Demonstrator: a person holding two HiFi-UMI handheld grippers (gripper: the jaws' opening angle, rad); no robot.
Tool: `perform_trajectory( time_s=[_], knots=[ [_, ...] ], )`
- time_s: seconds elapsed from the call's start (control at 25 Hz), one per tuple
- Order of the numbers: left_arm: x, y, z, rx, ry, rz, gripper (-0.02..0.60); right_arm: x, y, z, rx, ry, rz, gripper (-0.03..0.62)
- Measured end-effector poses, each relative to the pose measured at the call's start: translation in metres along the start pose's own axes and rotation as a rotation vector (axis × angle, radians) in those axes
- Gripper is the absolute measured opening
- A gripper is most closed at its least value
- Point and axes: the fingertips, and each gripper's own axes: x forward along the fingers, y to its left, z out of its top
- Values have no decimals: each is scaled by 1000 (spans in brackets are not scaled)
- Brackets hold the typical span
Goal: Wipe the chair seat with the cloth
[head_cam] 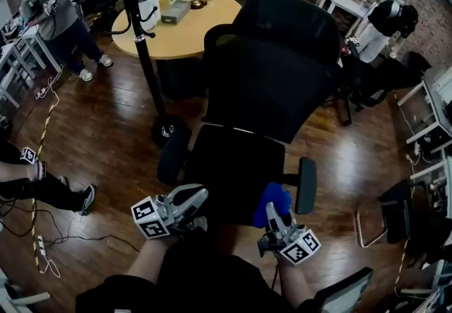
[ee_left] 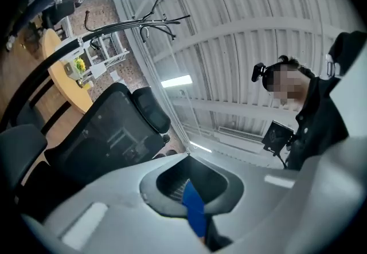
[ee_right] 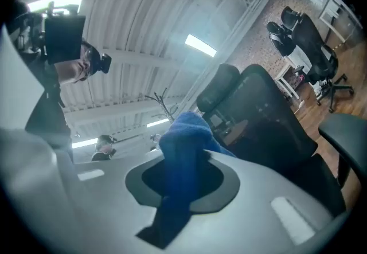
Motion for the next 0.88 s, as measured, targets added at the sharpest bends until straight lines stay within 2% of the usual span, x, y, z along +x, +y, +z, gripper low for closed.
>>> perform_trajectory(
  time_s=[0.2, 0.4, 0.56, 0.64, 0.76, 0.88],
  knots=[
    [15, 75, 5, -48, 34, 75, 2, 73, -93, -33, -34, 141, -105, 60],
    [8, 156, -28, -105, 43, 234, 2, 143, -214, -122, -99, 326, -181, 60],
    [0, 214, -55, -140, 33, 365, 2, 214, -297, -195, -169, 447, -185, 60],
    [-6, 224, -60, -153, 9, 396, 2, 250, -316, -230, -218, 504, -171, 60],
    [-6, 229, -63, -180, -34, 393, 2, 305, -329, -274, -308, 577, -144, 60],
    [-4, 235, -64, -202, -38, 419, 2, 344, -335, -311, -419, 700, -130, 60]
  ],
)
